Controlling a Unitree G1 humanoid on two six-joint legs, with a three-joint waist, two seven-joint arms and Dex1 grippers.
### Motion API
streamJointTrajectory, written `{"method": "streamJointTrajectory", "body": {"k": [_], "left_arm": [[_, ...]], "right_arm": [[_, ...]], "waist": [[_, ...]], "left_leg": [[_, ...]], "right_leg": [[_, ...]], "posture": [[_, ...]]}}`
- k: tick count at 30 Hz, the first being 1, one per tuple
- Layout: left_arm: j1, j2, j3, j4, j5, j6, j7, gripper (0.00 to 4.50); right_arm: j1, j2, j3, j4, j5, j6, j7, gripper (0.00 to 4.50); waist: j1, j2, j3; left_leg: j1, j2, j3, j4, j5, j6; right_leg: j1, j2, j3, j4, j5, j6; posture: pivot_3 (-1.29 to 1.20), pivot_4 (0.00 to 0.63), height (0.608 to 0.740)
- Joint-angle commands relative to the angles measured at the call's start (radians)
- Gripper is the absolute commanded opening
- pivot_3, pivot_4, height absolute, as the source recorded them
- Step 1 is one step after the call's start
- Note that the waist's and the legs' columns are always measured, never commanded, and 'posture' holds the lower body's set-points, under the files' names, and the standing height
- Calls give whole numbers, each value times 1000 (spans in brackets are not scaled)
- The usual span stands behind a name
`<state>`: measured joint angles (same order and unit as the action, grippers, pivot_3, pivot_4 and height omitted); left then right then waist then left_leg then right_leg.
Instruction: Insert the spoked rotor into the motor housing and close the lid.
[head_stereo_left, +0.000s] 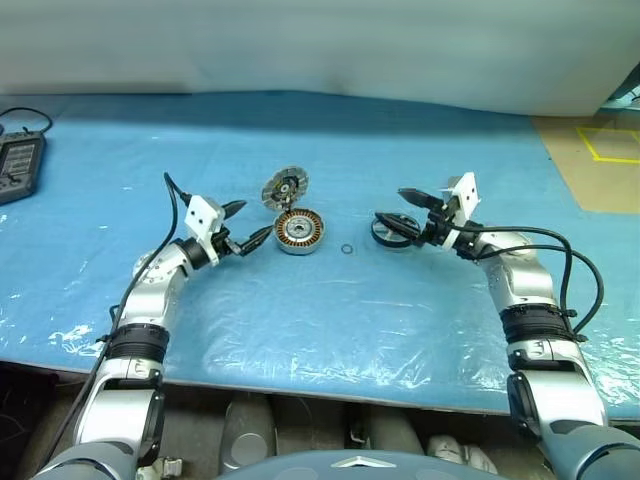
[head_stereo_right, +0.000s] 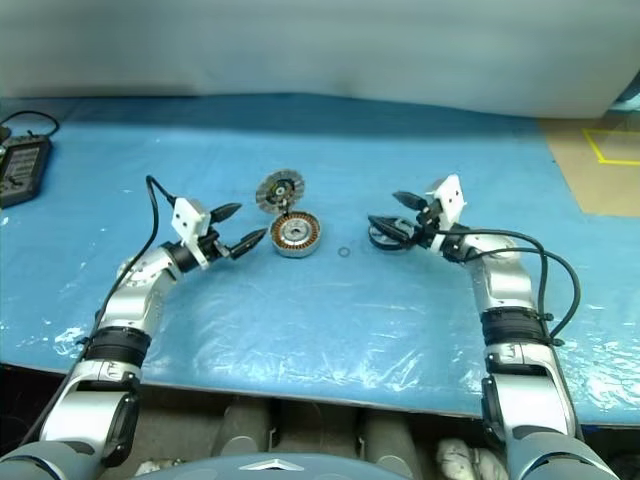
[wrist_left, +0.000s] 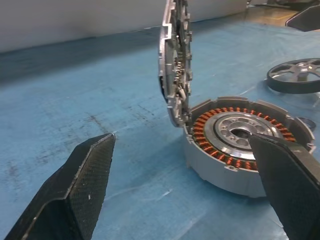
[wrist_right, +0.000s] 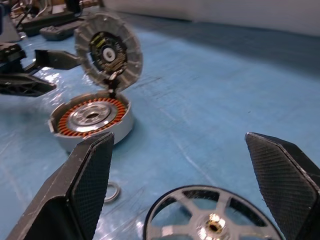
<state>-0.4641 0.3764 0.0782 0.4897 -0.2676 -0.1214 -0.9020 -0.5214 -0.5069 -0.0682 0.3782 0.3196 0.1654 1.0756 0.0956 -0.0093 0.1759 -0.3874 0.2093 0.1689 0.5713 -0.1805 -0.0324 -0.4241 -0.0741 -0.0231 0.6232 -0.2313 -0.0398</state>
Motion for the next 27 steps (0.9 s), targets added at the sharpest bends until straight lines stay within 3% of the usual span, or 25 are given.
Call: {"method": "streamJointTrajectory", "body": {"k": [1, 27], "left_arm": [[2, 13, -1, -56, -17, 8, -21, 4495], [12, 7, -17, -85, -13, 26, -30, 4495]], "right_arm": [[20, -50, 29, -95, 6, 34, 60, 4330], [-3, -55, 83, -59, -84, -40, 23, 4330]], "waist": [[0, 0, 0], [-2, 0, 0]], "left_leg": [[0, 0, 0, 0, 0, 0], [1, 0, 0, 0, 0, 0]], "right_leg": [[0, 0, 0, 0, 0, 0], [0, 0, 1, 0, 0, 0]], "posture": [[0, 150, 740], [0, 150, 740]]}}
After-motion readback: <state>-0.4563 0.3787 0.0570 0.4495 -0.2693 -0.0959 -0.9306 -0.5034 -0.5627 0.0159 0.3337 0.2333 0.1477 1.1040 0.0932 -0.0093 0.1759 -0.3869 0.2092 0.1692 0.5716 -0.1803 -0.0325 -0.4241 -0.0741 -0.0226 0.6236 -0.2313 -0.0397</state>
